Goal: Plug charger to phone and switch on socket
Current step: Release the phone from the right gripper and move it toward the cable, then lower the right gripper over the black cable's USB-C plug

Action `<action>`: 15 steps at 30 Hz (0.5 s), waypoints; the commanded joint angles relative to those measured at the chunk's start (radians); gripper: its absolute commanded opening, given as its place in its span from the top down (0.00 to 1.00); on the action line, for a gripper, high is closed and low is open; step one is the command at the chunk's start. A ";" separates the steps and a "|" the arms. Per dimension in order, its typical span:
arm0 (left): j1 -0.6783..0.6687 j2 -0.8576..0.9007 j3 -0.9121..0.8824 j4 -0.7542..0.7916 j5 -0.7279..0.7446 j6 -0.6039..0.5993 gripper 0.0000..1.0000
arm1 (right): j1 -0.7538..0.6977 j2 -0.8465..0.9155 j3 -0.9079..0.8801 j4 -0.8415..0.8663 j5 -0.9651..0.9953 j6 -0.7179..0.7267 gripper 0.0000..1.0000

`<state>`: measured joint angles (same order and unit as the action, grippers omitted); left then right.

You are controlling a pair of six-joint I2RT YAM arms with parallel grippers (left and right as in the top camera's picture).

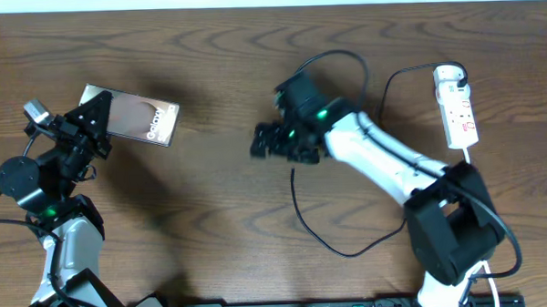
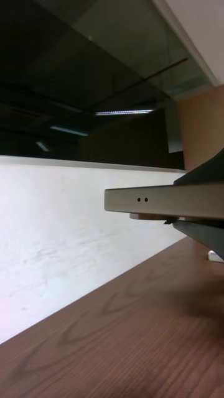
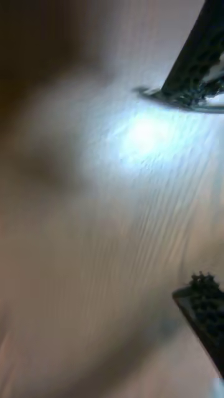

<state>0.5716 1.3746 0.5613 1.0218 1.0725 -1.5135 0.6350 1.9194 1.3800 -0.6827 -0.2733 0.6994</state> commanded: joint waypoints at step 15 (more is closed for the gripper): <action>0.004 -0.010 0.014 0.016 0.072 0.001 0.93 | 0.156 -0.002 -0.046 -0.111 0.505 0.233 0.23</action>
<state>0.5716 1.3746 0.5613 1.0222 1.1248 -1.5146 0.7868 1.9198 1.3712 -0.7982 0.1772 0.8883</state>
